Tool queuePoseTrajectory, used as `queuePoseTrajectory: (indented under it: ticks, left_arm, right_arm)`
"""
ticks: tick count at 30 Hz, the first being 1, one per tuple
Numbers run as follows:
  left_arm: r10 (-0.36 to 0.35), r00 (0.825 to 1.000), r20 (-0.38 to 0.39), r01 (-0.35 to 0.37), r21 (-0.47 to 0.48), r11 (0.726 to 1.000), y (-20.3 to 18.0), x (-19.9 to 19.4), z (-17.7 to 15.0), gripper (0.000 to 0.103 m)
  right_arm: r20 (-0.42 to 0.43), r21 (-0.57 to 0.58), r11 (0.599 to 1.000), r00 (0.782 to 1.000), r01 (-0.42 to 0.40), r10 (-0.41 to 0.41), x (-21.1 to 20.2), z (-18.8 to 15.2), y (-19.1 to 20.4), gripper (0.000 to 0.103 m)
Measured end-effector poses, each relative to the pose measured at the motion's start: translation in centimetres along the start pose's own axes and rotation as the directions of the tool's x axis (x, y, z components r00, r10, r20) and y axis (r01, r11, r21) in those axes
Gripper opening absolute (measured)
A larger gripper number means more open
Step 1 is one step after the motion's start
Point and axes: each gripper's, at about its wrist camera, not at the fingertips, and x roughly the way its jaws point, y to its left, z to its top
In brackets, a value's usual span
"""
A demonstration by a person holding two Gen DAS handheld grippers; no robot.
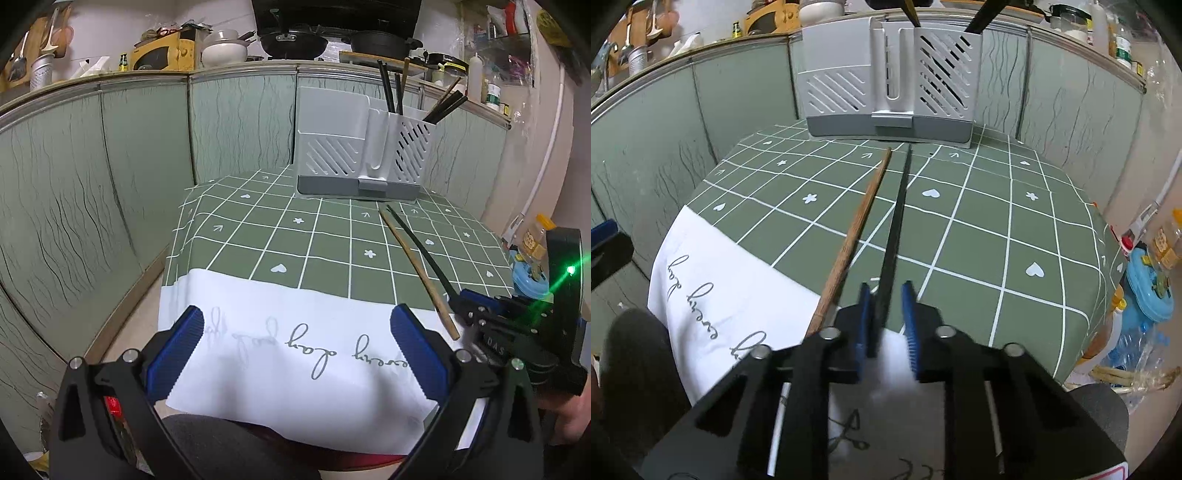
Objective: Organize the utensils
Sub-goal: 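Close the right tool on the black chopstick, then close the left tool on the wooden chopstick while the right tool holds the black one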
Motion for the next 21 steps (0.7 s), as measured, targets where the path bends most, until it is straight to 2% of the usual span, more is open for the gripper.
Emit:
queuePoseTrajectory:
  ticks: [7,21]
  left_arm:
    - [-0.017,1.000,-0.004,0.017,0.000,1.000,-1.0,0.2,-0.1,0.099]
    - [-0.045,0.999,-0.012,0.045,0.066,0.997,-6.6,1.8,-0.2,0.099]
  right_arm:
    - [-0.013,0.019,1.000,1.000,0.001,-0.001,-0.1,0.1,-0.9,0.006]
    - [-0.002,0.065,0.998,1.000,-0.014,0.014,-1.8,-0.5,-5.2,0.006]
